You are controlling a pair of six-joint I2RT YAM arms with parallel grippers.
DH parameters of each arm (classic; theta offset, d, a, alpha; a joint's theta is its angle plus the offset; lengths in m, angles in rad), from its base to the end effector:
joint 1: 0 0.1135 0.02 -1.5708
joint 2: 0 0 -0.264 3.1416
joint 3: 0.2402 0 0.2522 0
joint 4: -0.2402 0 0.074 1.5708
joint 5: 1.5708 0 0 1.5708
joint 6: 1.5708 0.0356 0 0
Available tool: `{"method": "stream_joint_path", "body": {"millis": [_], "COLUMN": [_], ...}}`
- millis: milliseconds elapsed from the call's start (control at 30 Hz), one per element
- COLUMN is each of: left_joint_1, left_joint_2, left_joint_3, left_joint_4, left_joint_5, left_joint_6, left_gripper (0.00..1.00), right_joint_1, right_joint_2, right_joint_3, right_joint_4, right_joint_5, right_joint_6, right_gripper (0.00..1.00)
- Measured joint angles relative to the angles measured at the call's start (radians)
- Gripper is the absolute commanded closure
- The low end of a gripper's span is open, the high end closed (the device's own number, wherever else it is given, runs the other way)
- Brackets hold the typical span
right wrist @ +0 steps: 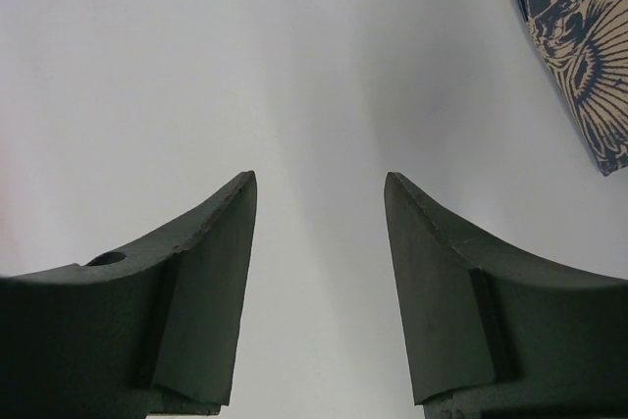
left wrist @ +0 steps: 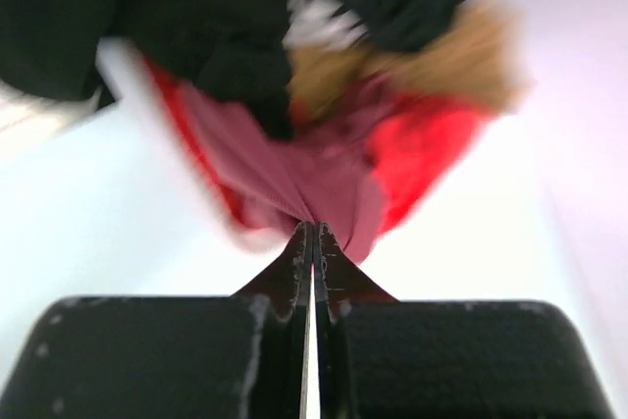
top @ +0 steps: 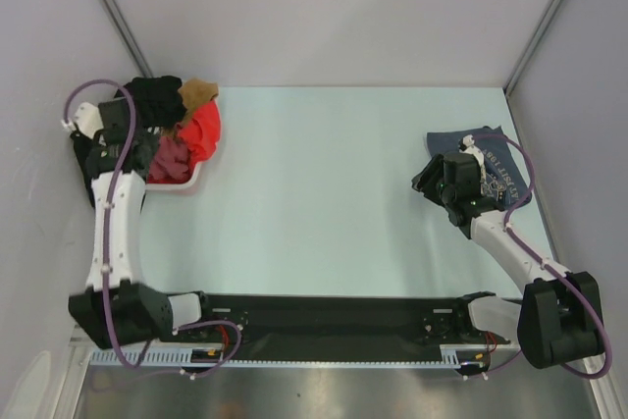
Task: Fold and stack the tank tops
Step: Grab the tank top from the pile, then move the tank top to the center of the board
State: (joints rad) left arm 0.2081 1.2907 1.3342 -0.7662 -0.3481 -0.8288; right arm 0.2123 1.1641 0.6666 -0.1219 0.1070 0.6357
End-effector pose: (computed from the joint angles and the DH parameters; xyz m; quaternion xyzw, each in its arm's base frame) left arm 0.2614 0.0676 0.3667 -0.5067 0.7444 0.0265 0.4341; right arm 0.2438 0.0487 0.2283 0.2105 0.8627 0.1448 0.4364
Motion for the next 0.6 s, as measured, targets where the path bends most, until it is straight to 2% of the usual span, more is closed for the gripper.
{"method": "stream_joint_path", "body": {"millis": [133, 200, 367, 600], "left_joint_1": [0.002, 0.002, 0.002, 0.002], "left_joint_2": [-0.222, -0.294, -0.340, -0.424], "left_joint_3": [0.041, 0.108, 0.309, 0.341], "left_joint_4": [0.062, 0.068, 0.109, 0.141], "left_joint_5": [-0.007, -0.008, -0.007, 0.043], "left_joint_6": [0.019, 0.029, 0.045, 0.047], "left_gripper": [1.00, 1.00, 1.00, 1.00], "right_joint_1": [0.000, 0.000, 0.000, 0.000], "right_joint_2": [0.005, 0.005, 0.006, 0.022], "right_joint_3": [0.000, 0.000, 0.000, 0.000], "right_joint_4": [0.000, 0.000, 0.000, 0.001], "right_joint_5": [-0.001, -0.001, -0.001, -0.003], "right_joint_6": [0.000, 0.000, 0.000, -0.001], "right_gripper": [0.41, 0.41, 0.41, 0.41]}}
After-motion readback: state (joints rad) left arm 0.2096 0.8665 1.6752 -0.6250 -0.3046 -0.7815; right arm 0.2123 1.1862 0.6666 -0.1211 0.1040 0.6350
